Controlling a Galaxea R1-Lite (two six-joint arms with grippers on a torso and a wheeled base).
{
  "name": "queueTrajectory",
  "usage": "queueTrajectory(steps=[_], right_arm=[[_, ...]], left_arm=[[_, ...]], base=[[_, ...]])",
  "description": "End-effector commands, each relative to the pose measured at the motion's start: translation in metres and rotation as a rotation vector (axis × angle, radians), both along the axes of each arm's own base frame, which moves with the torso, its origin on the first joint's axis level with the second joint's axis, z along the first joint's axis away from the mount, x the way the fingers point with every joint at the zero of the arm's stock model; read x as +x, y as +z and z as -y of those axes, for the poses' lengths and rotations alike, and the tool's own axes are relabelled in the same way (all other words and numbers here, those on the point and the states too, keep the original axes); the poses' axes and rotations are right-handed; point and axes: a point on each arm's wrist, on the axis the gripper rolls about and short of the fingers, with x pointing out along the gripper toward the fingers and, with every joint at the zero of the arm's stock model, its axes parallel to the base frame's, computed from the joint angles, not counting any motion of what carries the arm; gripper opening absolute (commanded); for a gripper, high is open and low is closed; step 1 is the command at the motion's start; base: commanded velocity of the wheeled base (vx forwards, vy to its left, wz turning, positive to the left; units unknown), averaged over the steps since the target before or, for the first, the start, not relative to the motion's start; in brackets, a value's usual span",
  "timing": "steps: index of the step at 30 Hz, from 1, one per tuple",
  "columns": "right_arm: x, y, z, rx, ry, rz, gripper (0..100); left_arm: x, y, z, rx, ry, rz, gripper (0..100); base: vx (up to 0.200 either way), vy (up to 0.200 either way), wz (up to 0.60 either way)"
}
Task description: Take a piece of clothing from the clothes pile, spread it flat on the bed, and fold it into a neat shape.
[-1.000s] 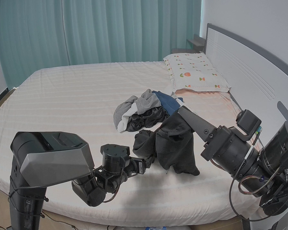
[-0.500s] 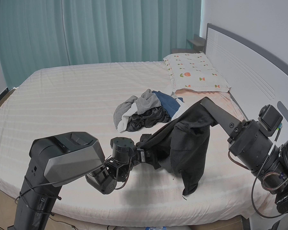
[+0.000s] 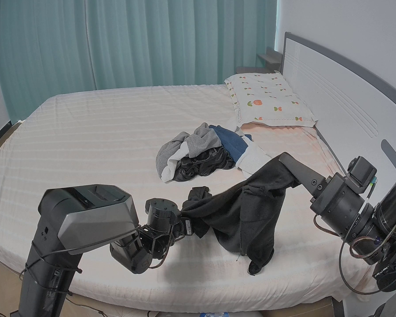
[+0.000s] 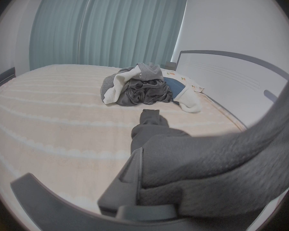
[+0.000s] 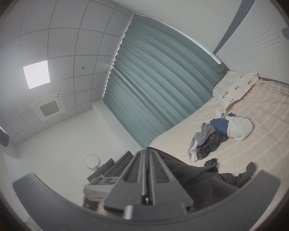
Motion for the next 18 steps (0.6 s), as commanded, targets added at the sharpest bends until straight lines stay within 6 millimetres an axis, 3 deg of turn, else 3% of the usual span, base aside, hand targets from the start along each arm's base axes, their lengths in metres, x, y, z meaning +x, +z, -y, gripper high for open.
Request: queueTrajectory(steps=[1, 2, 4, 9, 14, 18], right_arm=[[0.02, -0.021, 0.002, -0.057, -0.046, -0.064, 0], [0.021, -0.021, 0.002, -0.058, -0.046, -0.065, 0], [0.03, -0.036, 0.003, -0.093, -0.073, -0.113, 0], [0.04, -0.048, 0.007, -0.07, -0.108, -0.188, 0], [0.045, -0.052, 0.012, -0.021, -0.126, -0.236, 0], [0.053, -0.06, 0.015, -0.035, -0.157, -0.262, 0]], left_arm=[[-0.025, 0.058, -0.013, -0.1, 0.003, 0.03, 0], [-0.026, 0.059, -0.014, -0.102, 0.005, 0.028, 0], [-0.045, 0.085, -0.027, -0.145, -0.019, 0.031, 0], [-0.07, 0.11, -0.044, -0.244, 0.013, 0.019, 0], [-0.087, 0.109, -0.059, -0.281, 0.057, -0.027, 0], [-0.089, 0.107, -0.059, -0.345, 0.111, -0.031, 0]], base=[[0.0, 0.0, 0.0], [0.0, 0.0, 0.0], [0.0, 0.0, 0.0], [0.0, 0.0, 0.0], [0.0, 0.0, 0.0], [0.0, 0.0, 0.0]])
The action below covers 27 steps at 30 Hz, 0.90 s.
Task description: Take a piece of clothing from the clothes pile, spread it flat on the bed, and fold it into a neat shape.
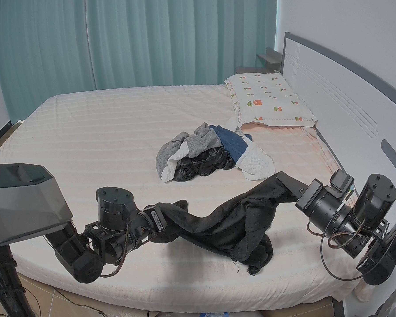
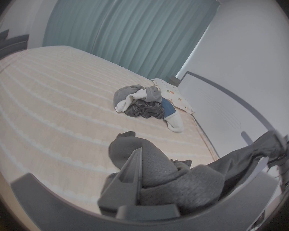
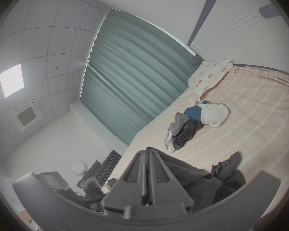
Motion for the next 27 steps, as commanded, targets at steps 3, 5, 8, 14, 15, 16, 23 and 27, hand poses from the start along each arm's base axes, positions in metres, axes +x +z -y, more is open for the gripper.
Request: queueTrajectory(steps=[3, 5, 8, 14, 15, 16, 23, 27], right_arm=[[0.013, -0.024, 0.002, -0.043, -0.037, -0.079, 0], [0.011, -0.03, 0.003, -0.058, -0.037, -0.102, 0], [0.009, -0.034, 0.005, -0.07, -0.037, -0.12, 0], [0.008, -0.039, 0.006, -0.083, -0.041, -0.139, 0], [0.008, -0.039, 0.005, -0.084, -0.039, -0.142, 0], [0.008, -0.04, 0.005, -0.086, -0.034, -0.144, 0], [0.008, -0.041, 0.004, -0.089, -0.034, -0.145, 0], [0.007, -0.041, 0.004, -0.089, -0.031, -0.145, 0]], left_arm=[[-0.014, 0.012, -0.008, -0.127, 0.06, 0.03, 0], [-0.015, 0.012, -0.008, -0.134, 0.053, 0.043, 0], [-0.01, 0.01, -0.011, -0.144, 0.068, 0.048, 0], [-0.004, 0.004, -0.021, -0.163, 0.117, 0.025, 0], [-0.002, 0.002, -0.02, -0.171, 0.124, 0.019, 0], [-0.002, -0.002, -0.02, -0.157, 0.128, 0.012, 0], [-0.004, -0.009, -0.014, -0.158, 0.13, 0.057, 0], [-0.017, -0.012, -0.016, -0.102, 0.093, 0.049, 0]], base=[[0.0, 0.0, 0.0], [0.0, 0.0, 0.0], [0.0, 0.0, 0.0], [0.0, 0.0, 0.0], [0.0, 0.0, 0.0], [0.0, 0.0, 0.0], [0.0, 0.0, 0.0], [0.0, 0.0, 0.0]])
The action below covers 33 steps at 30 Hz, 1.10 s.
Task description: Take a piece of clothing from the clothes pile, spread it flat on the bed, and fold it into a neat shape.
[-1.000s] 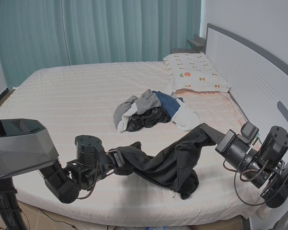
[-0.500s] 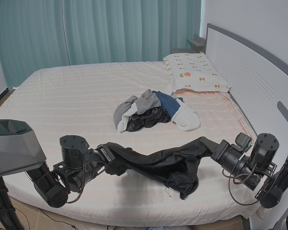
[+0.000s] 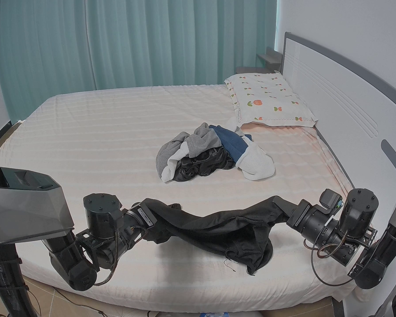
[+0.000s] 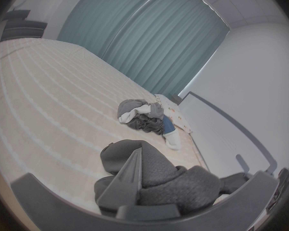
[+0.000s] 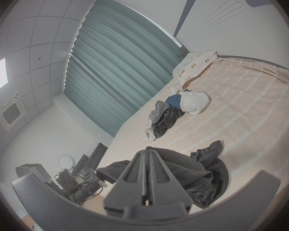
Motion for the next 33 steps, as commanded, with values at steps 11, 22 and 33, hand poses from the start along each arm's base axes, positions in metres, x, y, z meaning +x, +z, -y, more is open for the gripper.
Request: queueTrajectory(steps=[11, 22, 33], right_arm=[[-0.005, -0.006, -0.001, -0.021, 0.015, -0.023, 0], [-0.005, -0.009, -0.002, -0.026, 0.022, -0.031, 0], [-0.005, -0.011, -0.003, -0.032, 0.022, -0.04, 0]], left_arm=[[-0.023, -0.007, 0.002, 0.093, -0.063, -0.025, 0], [-0.022, -0.01, 0.002, 0.095, -0.069, -0.034, 0], [-0.017, -0.013, -0.006, 0.089, -0.053, -0.049, 0]], base=[[0.0, 0.0, 0.0], [-0.036, 0.036, 0.0], [0.0, 0.055, 0.0]])
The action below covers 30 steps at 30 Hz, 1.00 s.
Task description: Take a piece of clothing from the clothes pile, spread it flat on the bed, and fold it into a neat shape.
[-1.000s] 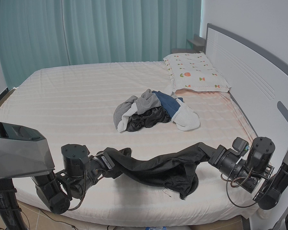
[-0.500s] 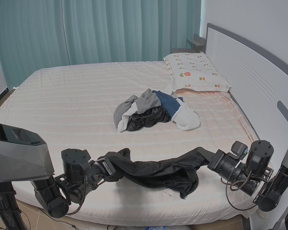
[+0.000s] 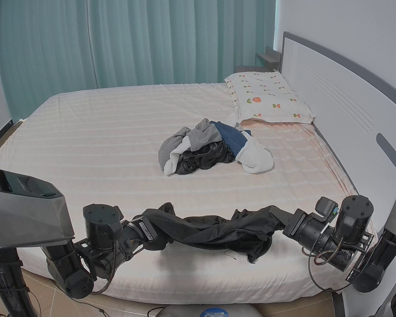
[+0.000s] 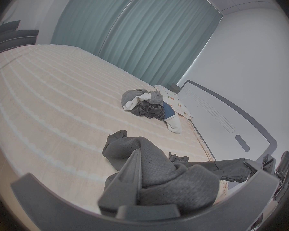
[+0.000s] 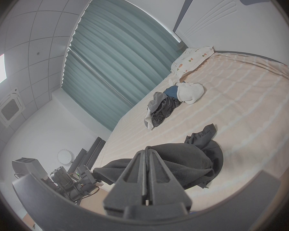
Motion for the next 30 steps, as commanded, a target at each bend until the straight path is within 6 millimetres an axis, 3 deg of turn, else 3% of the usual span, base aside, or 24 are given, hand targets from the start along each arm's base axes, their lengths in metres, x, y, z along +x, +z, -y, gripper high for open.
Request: queueTrajectory(steps=[1, 11, 22, 30], right_arm=[[0.0, 0.0, 0.0, 0.003, -0.001, 0.005, 0], [0.001, 0.002, 0.0, 0.006, -0.005, 0.012, 0], [0.005, 0.005, -0.002, -0.034, -0.069, 0.059, 0], [0.014, 0.013, -0.006, -0.029, -0.118, 0.112, 0]], left_arm=[[0.002, -0.001, -0.004, -0.009, 0.008, -0.009, 0], [0.0, 0.0, -0.006, -0.019, 0.007, -0.014, 0], [-0.013, 0.025, -0.014, -0.048, 0.013, 0.045, 0], [-0.012, 0.032, -0.025, -0.058, 0.064, 0.066, 0]], base=[[0.0, 0.2, 0.0], [0.0, 0.2, 0.0], [0.0, 0.2, 0.0], [0.0, 0.2, 0.0]])
